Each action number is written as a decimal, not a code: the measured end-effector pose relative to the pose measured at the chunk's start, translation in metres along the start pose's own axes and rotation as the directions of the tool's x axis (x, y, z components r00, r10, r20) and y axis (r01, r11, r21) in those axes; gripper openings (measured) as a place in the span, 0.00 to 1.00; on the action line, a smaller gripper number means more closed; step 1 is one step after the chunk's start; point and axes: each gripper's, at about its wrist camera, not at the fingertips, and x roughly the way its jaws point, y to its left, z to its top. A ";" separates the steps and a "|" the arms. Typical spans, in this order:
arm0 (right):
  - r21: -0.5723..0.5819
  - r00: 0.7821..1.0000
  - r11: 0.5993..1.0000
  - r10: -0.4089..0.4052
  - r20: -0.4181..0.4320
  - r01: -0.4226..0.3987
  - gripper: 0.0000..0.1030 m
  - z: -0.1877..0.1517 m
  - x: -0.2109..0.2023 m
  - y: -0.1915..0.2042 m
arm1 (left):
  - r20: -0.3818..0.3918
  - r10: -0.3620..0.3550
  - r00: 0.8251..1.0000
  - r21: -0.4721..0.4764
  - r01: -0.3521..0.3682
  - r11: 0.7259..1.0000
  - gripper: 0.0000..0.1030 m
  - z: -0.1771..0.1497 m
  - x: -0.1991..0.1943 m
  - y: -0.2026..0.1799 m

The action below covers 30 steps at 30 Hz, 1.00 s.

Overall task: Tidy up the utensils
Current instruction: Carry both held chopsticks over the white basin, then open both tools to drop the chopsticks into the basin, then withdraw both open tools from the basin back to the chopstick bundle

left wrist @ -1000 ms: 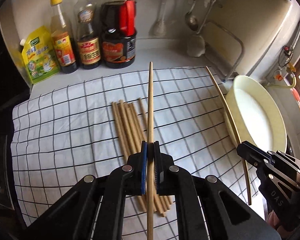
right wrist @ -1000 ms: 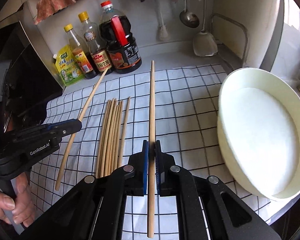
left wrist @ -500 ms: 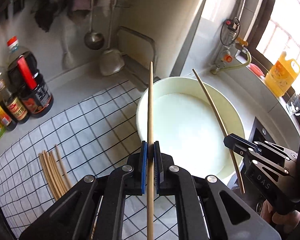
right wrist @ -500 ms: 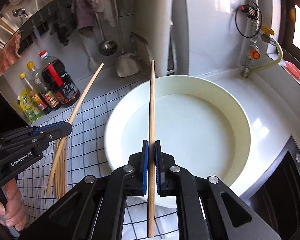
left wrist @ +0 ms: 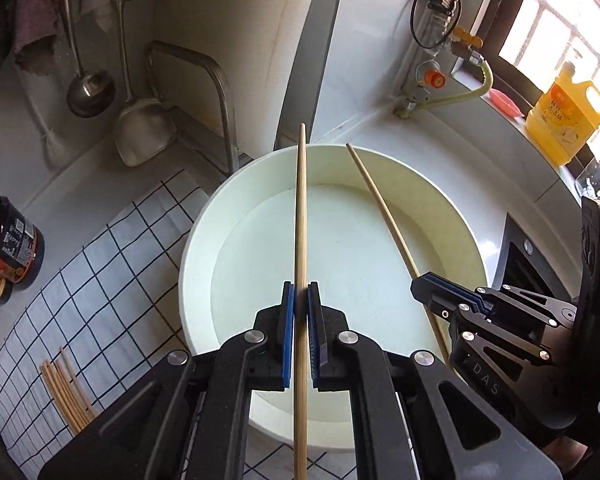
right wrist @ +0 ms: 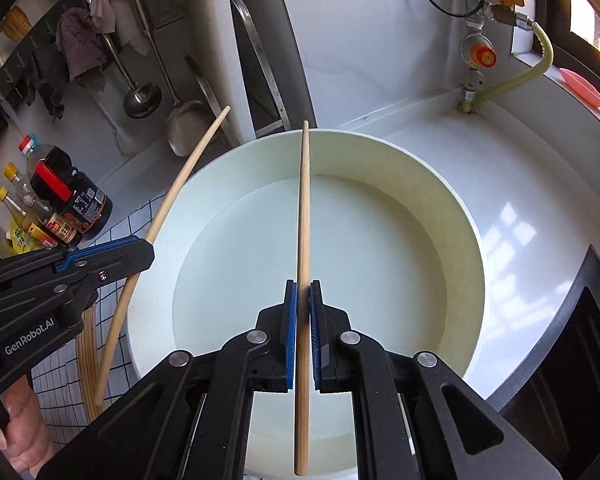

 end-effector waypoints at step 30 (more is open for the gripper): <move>0.023 0.998 0.998 -0.049 -0.040 0.050 0.09 -0.006 0.015 -0.022 | -0.091 0.094 0.991 -0.029 -0.097 0.995 0.57 0.006 0.031 0.008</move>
